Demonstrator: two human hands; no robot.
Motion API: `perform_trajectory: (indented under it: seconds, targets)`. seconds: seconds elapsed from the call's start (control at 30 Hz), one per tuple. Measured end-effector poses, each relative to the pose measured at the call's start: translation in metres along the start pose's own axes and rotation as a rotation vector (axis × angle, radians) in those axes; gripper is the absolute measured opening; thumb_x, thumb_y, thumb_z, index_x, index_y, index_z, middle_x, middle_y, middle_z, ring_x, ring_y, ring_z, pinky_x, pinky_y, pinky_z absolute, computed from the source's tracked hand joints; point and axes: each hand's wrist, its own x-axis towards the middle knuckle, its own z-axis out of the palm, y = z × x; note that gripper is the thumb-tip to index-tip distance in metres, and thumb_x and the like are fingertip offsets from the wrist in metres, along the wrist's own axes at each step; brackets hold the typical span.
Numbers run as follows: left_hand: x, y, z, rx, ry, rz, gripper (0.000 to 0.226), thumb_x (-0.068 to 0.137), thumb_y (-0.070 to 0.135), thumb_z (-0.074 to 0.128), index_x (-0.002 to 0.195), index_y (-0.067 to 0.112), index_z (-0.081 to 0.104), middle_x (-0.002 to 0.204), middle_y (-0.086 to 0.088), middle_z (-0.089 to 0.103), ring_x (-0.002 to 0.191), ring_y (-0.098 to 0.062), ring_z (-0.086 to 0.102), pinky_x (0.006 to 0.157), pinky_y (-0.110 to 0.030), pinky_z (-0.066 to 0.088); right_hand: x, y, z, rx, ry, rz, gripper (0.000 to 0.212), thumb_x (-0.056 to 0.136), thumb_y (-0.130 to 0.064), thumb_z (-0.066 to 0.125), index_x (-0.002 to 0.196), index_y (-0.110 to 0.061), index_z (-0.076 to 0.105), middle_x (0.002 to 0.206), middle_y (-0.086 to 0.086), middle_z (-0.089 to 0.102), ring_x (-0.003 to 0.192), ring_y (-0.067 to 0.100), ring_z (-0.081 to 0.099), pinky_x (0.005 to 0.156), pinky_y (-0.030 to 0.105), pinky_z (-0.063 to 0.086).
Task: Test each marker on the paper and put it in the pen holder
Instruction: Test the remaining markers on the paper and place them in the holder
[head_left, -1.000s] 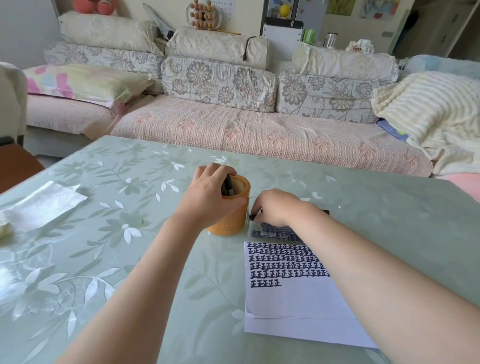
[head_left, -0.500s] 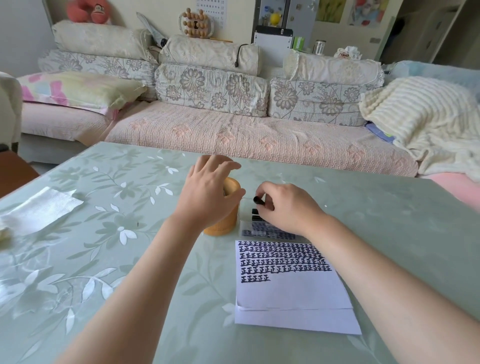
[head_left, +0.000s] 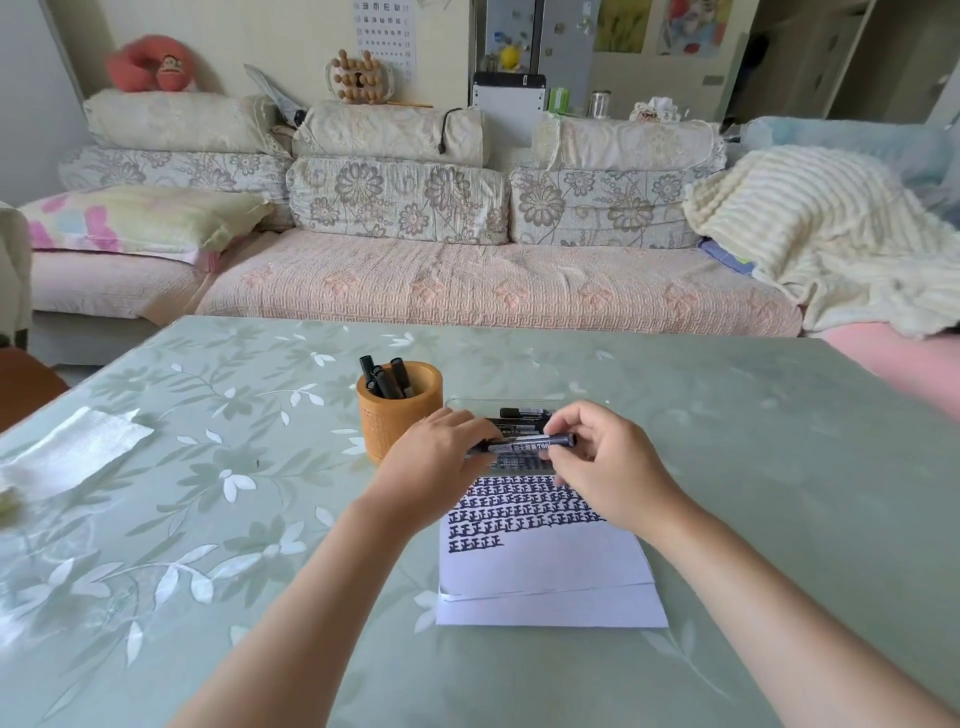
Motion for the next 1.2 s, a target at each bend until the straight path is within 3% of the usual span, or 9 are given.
perform_trajectory:
  seconds: [0.13,0.23,0.37,0.57,0.7,0.83,0.97,1.1,1.2]
  targets:
    - [-0.011,0.005,0.002,-0.01,-0.021,-0.004,0.022,0.088,0.031,0.067,0.109,0.025,0.068,0.094,0.011,0.063,0.091,-0.011,0.054,0.07,-0.028,0.049,-0.007,0.006,-0.002,-0.211,-0.095,-0.061,0.018,0.083,-0.013,0.064,0.088,-0.029,0.057,0.085,-0.01,0.066,0.075,0.001,0.06,0.072,0.02,0.047]
    - [-0.014,0.011,0.003,0.015,-0.046,0.032,0.021,0.086,0.029,0.069,0.106,0.025,0.068,0.092,0.01,0.063,0.09,-0.013,0.054,0.07,-0.026,0.047,-0.012,0.005,0.002,-0.496,-0.168,-0.207,0.02,0.085,-0.026,0.062,0.102,-0.031,0.054,0.101,-0.014,0.065,0.094,0.011,0.06,0.08,0.031,0.047]
    - [-0.02,0.018,0.001,-0.022,-0.026,0.024,0.026,0.083,0.029,0.072,0.108,0.024,0.067,0.091,0.012,0.062,0.089,-0.011,0.054,0.071,-0.025,0.046,-0.011,0.002,0.01,-0.572,-0.257,-0.241,0.026,0.097,-0.038,0.05,0.12,-0.028,0.056,0.116,-0.009,0.061,0.107,0.018,0.058,0.087,0.035,0.046]
    - [-0.041,0.021,-0.004,-0.073,-0.015,-0.016,0.018,0.085,0.026,0.07,0.103,0.024,0.067,0.083,0.021,0.049,0.082,-0.008,0.05,0.068,-0.027,0.046,-0.015,0.006,0.01,-0.588,-0.388,-0.194,0.03,0.102,-0.042,0.039,0.127,-0.037,0.053,0.108,-0.013,0.054,0.104,0.017,0.056,0.083,0.035,0.043]
    - [-0.043,0.023,0.0,-0.053,-0.009,-0.022,0.013,0.085,0.03,0.071,0.094,0.022,0.065,0.08,0.016,0.055,0.078,-0.011,0.052,0.062,-0.03,0.048,-0.022,0.012,0.014,-0.626,-0.429,-0.182,0.022,0.103,-0.034,0.04,0.117,-0.025,0.054,0.106,-0.005,0.056,0.103,0.023,0.055,0.085,0.039,0.043]
    - [-0.042,0.026,0.005,-0.022,-0.019,0.042,0.012,0.086,0.035,0.068,0.089,0.024,0.067,0.076,0.012,0.058,0.075,-0.011,0.052,0.058,-0.019,0.036,-0.028,0.013,0.016,-0.51,-0.482,-0.159,0.022,0.104,-0.032,0.038,0.113,-0.021,0.056,0.102,-0.005,0.059,0.096,0.018,0.053,0.084,0.038,0.043]
    - [-0.039,0.02,0.01,0.014,-0.046,0.102,0.034,0.093,0.047,0.046,0.087,0.022,0.067,0.071,0.009,0.055,0.071,-0.011,0.047,0.057,-0.021,0.036,-0.024,0.018,0.017,-0.529,-0.46,-0.144,0.023,0.103,-0.033,0.041,0.102,-0.017,0.057,0.094,-0.001,0.058,0.091,0.021,0.053,0.08,0.04,0.044]
    - [-0.035,0.015,0.014,-0.042,-0.144,0.077,0.034,0.095,0.046,0.047,0.086,0.018,0.064,0.071,0.008,0.054,0.072,-0.013,0.047,0.06,-0.028,0.039,-0.02,0.025,0.018,-0.567,-0.373,-0.279,0.018,0.1,-0.028,0.049,0.105,-0.017,0.062,0.088,0.0,0.058,0.085,0.022,0.055,0.071,0.039,0.043]
    - [-0.032,0.017,0.014,-0.163,-0.239,-0.097,0.029,0.095,0.039,0.054,0.08,0.016,0.062,0.068,0.002,0.056,0.067,-0.017,0.05,0.062,-0.041,0.044,-0.019,0.026,0.016,-0.664,-0.267,-0.476,0.007,0.091,-0.019,0.065,0.096,-0.015,0.065,0.075,-0.001,0.054,0.073,0.023,0.053,0.06,0.034,0.042]
